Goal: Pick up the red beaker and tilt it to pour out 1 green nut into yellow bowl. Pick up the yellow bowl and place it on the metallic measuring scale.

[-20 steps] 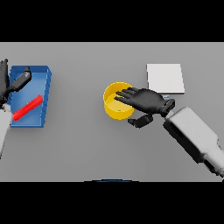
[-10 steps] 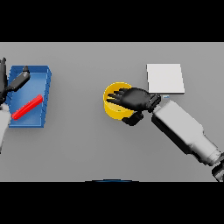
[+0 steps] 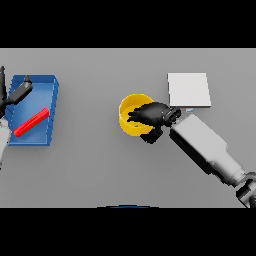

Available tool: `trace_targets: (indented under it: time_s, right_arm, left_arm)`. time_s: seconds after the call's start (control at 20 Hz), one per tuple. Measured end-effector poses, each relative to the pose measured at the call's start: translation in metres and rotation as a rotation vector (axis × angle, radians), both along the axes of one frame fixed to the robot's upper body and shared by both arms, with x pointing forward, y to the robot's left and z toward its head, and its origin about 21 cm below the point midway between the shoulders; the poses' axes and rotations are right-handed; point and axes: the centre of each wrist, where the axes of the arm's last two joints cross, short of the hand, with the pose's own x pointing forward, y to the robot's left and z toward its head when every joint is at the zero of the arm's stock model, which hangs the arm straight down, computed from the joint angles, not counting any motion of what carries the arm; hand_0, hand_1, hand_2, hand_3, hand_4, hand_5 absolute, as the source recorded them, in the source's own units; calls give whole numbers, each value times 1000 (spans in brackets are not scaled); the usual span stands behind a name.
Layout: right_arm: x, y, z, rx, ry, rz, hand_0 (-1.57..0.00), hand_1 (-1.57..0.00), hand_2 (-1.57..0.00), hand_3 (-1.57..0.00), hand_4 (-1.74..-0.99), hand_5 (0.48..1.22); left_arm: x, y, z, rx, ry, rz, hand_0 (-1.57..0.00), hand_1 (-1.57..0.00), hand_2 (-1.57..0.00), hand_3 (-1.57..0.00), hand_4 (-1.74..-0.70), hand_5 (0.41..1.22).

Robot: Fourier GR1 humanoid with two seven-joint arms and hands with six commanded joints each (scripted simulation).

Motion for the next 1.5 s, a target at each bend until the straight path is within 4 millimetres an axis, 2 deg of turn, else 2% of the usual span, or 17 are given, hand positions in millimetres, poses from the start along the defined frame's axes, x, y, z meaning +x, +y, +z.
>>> trace_targets:
  time_s: [0.1,0.15,0.25,0.3,0.35,0.45,0.6,0.7,0.75,0.85,1.15,1.35,1.45,1.5]
  right_arm:
    - [-4,0,0,3,5,10,-669,-652,-614,-309,-1394,976]
    - [-5,0,2,13,15,21,-849,-836,-806,-399,-1463,1025]
    - [-1,2,2,12,32,42,-1109,-1100,-1081,-706,-1557,1096]
    - [-1,-1,2,15,45,39,-1201,-1195,-1133,-871,-1594,1121]
    - [-1,-1,2,13,51,42,-1275,-1270,-1176,-1007,-1623,1141]
    - [-3,2,4,1,44,26,-1382,-1378,-1234,-1210,-1666,1170]
    - [-2,-3,3,18,46,46,-1474,-1472,-1281,-1365,-1702,1195]
    - [-4,-7,5,28,48,30,-1509,-1508,-1288,-1389,-1716,1204]
    - [-5,-5,7,30,40,26,-1521,-1520,-1298,-1396,-1721,1208]
    - [-6,-5,11,35,29,46,-1539,-1539,-1330,-1376,-1728,1212]
    - [-1,-14,49,46,-25,5,-1563,-1563,-1419,-1242,-1738,1219]
    - [1,-22,73,64,-94,-33,-1568,-1568,-1436,-1266,-1740,1220]
    - [0,-25,75,82,-100,-47,-1569,-1569,-1439,-1376,-1740,1220]
    - [-1,-27,75,95,-103,-57,-1569,-1569,-1465,-1347,-1740,1220]
  left_arm:
    - [0,2,-1,-6,5,6,1,1,1,1,-755,703]
    - [0,-1,-1,-8,2,-1,1,1,1,1,-755,704]
    - [1,-1,3,1,-3,7,1,1,1,1,-756,701]
    - [0,-3,-2,3,4,11,1,1,1,1,-754,700]
    - [1,-3,2,10,-1,7,1,1,1,1,-751,698]
    - [0,2,3,12,0,9,1,1,1,1,-747,692]
    - [0,0,3,16,7,2,1,1,1,1,-735,689]
    - [-1,1,-2,12,16,4,1,1,1,1,-733,686]
    - [1,3,5,14,14,6,1,1,1,1,-732,685]
    - [1,3,5,17,10,3,1,1,1,1,-730,687]
    - [-2,-2,4,16,-3,-14,1,1,1,1,-734,697]
    - [0,0,2,22,5,-3,1,1,1,1,-736,697]
    - [2,0,8,18,-13,-6,1,1,1,1,-746,697]
    - [2,2,9,20,-20,-2,1,1,1,1,-743,700]
